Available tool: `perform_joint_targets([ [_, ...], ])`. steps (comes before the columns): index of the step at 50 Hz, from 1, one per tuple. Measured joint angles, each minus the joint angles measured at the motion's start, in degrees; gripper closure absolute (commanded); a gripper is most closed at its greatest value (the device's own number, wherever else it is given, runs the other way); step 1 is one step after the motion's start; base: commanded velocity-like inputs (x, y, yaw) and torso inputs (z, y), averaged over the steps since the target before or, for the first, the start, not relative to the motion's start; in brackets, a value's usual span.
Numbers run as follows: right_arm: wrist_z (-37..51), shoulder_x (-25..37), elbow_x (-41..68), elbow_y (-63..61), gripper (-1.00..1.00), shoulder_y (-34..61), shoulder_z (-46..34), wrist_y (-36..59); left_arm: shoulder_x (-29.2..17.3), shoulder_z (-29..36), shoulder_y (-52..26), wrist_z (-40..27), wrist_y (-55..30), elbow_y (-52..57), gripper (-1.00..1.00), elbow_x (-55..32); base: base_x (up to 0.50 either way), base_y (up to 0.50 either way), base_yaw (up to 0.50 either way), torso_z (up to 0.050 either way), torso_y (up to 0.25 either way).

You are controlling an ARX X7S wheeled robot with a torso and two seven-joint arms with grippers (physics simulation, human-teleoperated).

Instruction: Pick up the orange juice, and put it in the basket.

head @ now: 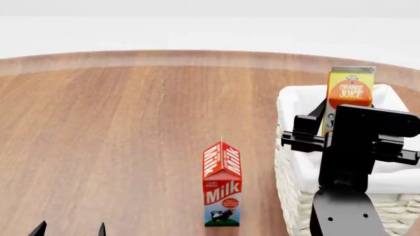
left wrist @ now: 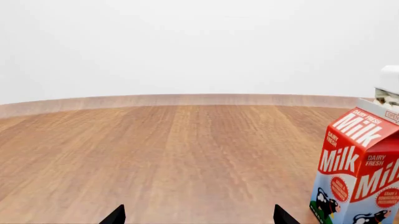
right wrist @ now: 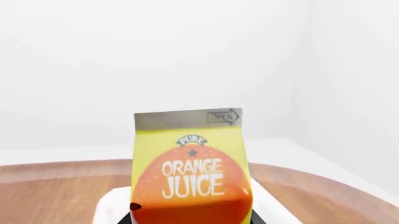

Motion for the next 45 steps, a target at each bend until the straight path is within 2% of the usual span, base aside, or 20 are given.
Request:
perform_joint_targets([
  [45,-1.6,-3.7,-3.0,24.9,1.00,9.3,-1.9,-11.3,-0.4,0.5,-0.2,-0.4,0.2,-0.1,-1.00,-0.4,0.00,0.00,0.00,0.000,0.001],
])
